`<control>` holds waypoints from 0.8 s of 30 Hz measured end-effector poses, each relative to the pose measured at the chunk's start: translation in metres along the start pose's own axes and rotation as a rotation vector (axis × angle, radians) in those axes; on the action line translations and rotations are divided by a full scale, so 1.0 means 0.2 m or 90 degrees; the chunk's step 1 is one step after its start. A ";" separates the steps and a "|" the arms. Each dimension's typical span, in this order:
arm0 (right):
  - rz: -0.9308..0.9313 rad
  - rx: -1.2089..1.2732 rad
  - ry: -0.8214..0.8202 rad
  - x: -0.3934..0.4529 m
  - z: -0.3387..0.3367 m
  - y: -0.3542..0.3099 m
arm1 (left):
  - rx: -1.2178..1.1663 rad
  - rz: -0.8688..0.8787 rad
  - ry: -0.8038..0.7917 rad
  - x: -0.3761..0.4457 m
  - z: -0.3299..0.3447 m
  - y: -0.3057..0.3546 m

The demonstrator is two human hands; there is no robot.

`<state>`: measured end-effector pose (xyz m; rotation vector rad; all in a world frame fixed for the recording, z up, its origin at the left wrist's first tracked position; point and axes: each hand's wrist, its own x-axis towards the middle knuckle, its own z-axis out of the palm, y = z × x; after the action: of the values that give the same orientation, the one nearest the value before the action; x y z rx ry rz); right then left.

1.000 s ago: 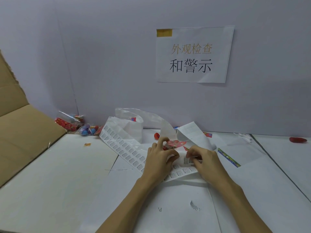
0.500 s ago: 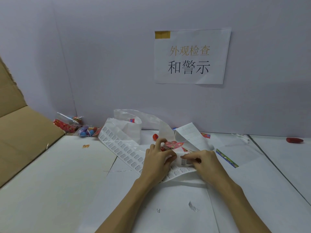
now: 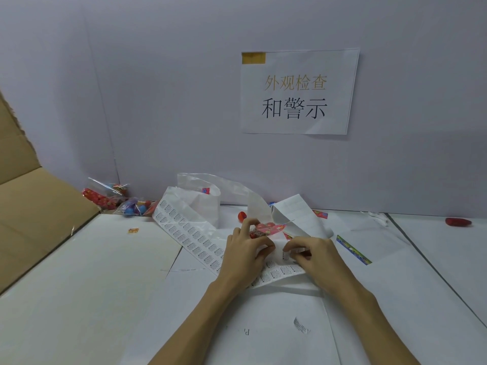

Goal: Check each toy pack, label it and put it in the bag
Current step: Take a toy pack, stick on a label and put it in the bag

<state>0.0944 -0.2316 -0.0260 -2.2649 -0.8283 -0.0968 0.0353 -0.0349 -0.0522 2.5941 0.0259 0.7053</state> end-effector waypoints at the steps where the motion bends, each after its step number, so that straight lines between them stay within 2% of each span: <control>1: -0.018 -0.005 -0.003 0.00 0.01 -0.01 | -0.003 0.001 0.002 0.00 0.00 0.00; 6: -0.052 -0.044 -0.008 0.03 0.03 -0.02 | -0.018 0.002 0.017 0.00 0.00 0.00; 9: -0.059 0.011 0.014 0.01 0.01 -0.01 | -0.031 -0.011 0.014 0.01 -0.01 -0.01; 11: -0.042 0.097 0.070 0.01 -0.01 -0.02 | -0.063 0.001 0.033 0.00 -0.02 -0.01; 14: 0.018 0.296 0.146 0.02 -0.02 -0.05 | -0.259 -0.057 0.156 0.03 -0.08 0.04; 17: 0.086 0.461 0.162 0.02 0.00 -0.09 | -0.449 -0.122 0.281 0.07 -0.16 0.05; 21: 0.136 0.629 0.153 0.01 0.02 -0.14 | -0.662 -0.206 0.257 0.04 -0.23 0.04; 24: 0.098 0.655 0.181 0.00 0.02 -0.18 | -0.716 -0.197 0.175 0.02 -0.23 0.06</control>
<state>0.0721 -0.2097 -0.0061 -1.2885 -0.3919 0.0702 0.0151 -0.0259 -0.0094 1.3783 0.0852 0.6742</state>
